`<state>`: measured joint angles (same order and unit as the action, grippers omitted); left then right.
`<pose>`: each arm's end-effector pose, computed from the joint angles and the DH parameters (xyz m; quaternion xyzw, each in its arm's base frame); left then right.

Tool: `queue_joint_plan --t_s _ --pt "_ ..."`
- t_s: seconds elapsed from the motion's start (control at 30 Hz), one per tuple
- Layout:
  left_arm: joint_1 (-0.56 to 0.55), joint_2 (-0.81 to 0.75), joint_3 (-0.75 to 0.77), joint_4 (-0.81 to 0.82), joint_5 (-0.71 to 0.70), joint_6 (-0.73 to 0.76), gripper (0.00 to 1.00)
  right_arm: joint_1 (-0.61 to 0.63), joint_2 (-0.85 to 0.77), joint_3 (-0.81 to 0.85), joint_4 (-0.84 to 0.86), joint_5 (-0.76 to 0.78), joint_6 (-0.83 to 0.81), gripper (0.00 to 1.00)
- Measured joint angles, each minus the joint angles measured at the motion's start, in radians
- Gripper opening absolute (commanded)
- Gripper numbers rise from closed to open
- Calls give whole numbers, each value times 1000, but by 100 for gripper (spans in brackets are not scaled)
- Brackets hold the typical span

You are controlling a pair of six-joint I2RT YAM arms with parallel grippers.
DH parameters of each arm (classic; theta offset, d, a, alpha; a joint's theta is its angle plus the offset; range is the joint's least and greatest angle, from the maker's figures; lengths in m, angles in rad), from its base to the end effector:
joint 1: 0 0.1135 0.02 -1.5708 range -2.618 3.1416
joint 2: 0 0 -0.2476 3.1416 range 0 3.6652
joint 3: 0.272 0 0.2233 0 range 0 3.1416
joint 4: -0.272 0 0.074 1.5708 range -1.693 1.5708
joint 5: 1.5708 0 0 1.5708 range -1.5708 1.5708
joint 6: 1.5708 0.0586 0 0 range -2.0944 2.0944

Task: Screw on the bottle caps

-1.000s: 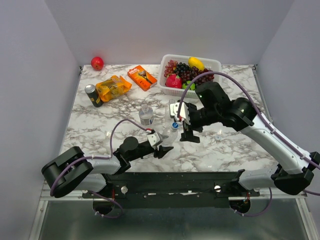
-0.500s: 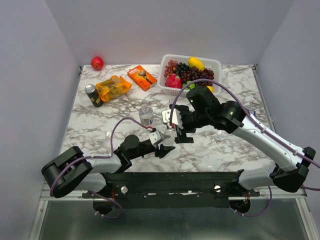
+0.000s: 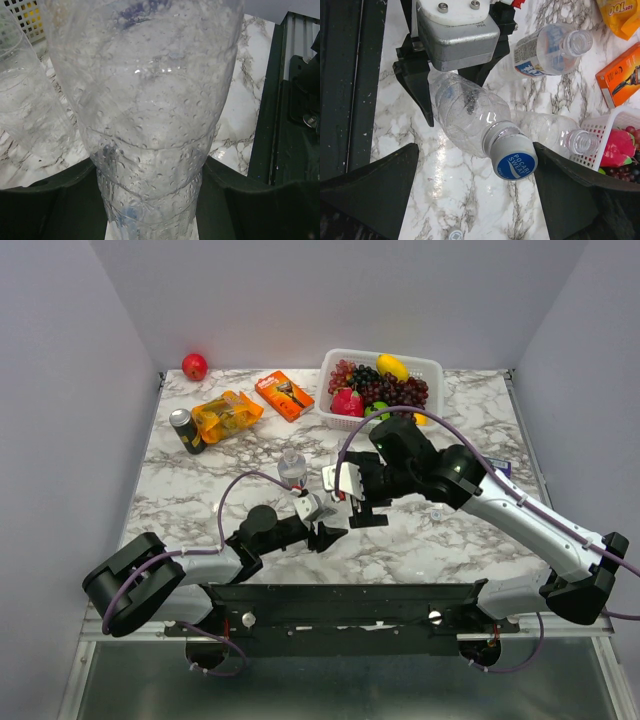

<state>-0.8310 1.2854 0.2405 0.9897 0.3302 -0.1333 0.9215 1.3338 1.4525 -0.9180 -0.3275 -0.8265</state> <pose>0.1473 -0.1896 0.1880 0.3511 0.6347 -0.4201 0.5453 0.1414 0.2174 0.3464 -0.7404 0.5396 0.1685 0.3636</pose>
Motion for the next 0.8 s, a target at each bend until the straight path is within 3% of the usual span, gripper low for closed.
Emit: queue_joint_plan --t_s 0.8 --pt "-7 0 1 -22 47 55 0 2 75 51 -10 25 52 99"
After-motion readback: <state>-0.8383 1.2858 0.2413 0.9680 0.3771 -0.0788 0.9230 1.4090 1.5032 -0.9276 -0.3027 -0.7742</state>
